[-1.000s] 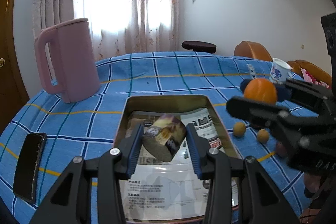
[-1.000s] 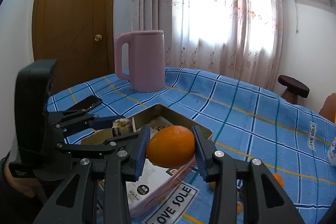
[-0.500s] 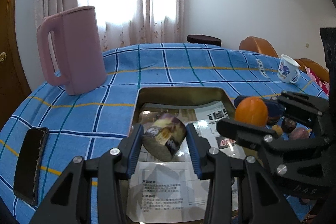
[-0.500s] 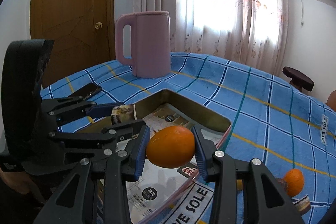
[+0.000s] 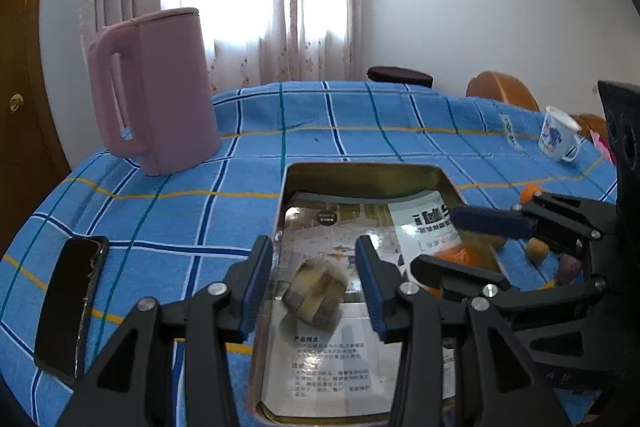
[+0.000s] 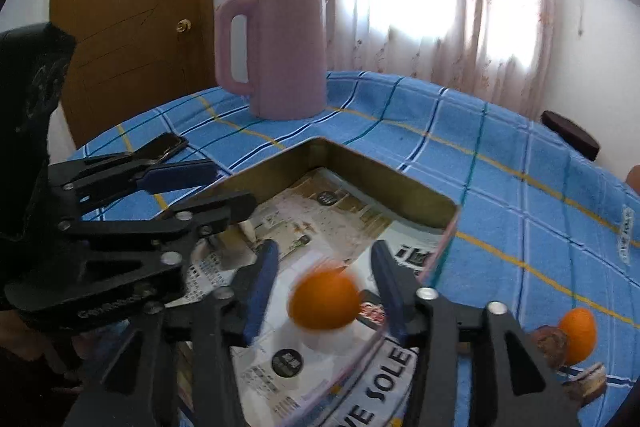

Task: Organize fruits
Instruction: 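Open the left tool to drop the can while the right tool drops the orange into the box, then grasp the large purple fruit with the left tool while the right tool grasps another orange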

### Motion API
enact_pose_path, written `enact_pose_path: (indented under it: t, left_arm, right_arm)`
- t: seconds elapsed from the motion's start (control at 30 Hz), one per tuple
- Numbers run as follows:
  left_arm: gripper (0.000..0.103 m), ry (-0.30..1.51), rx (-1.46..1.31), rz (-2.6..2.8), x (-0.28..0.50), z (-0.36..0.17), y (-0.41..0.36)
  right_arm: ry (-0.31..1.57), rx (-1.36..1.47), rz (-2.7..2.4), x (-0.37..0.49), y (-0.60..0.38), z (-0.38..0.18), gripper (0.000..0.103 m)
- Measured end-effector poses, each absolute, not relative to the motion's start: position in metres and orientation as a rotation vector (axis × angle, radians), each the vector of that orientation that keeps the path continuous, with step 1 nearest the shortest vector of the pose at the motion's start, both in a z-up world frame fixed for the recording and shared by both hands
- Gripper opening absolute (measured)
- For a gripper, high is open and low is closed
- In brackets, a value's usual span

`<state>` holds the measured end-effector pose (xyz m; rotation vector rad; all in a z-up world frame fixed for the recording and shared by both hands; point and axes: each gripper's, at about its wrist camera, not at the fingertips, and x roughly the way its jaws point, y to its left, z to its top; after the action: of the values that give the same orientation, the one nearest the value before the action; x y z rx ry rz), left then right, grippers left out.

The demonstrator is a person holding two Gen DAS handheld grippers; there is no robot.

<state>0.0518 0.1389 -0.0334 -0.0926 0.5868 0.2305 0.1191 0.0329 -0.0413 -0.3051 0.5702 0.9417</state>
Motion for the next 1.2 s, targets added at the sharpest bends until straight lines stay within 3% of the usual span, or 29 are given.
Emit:
enact_pose_path:
  t: [0.1,0.2,0.4,0.6,0.93,1.07,1.2]
  left_arm:
    - [0.074,0.536,-0.111,0.223,0.041,-0.023,0.134]
    - [0.086,0.478,-0.099,0.180,0.030,-0.010,0.113]
    - [0.093,0.473,-0.052,0.029,0.033,-0.003,0.053]
    - [0.093,0.533,0.016,-0.101,0.057,-0.015,-0.012]
    - [0.090,0.663,0.082,-0.198,0.088,-0.043,-0.069]
    - [0.081,0.712,0.074,-0.217,0.098,-0.050,-0.072]
    - [0.063,0.751,0.054,-0.244,0.105,-0.055,-0.074]
  right_arm:
    - [0.543,-0.300,0.925,0.110,0.010,-0.031,0.057]
    - [0.496,-0.321,0.872,0.095,-0.026,-0.022,0.058]
    - [0.473,-0.277,0.711,0.079,-0.121,-0.024,0.065]
    - [0.504,-0.245,0.497,0.080,-0.198,-0.046,0.065]
    - [0.559,-0.163,0.466,0.095,-0.229,-0.068,0.065]
    - [0.586,-0.179,0.477,0.099,-0.223,-0.076,0.065]
    - [0.614,-0.183,0.486,0.103,-0.223,-0.081,0.063]
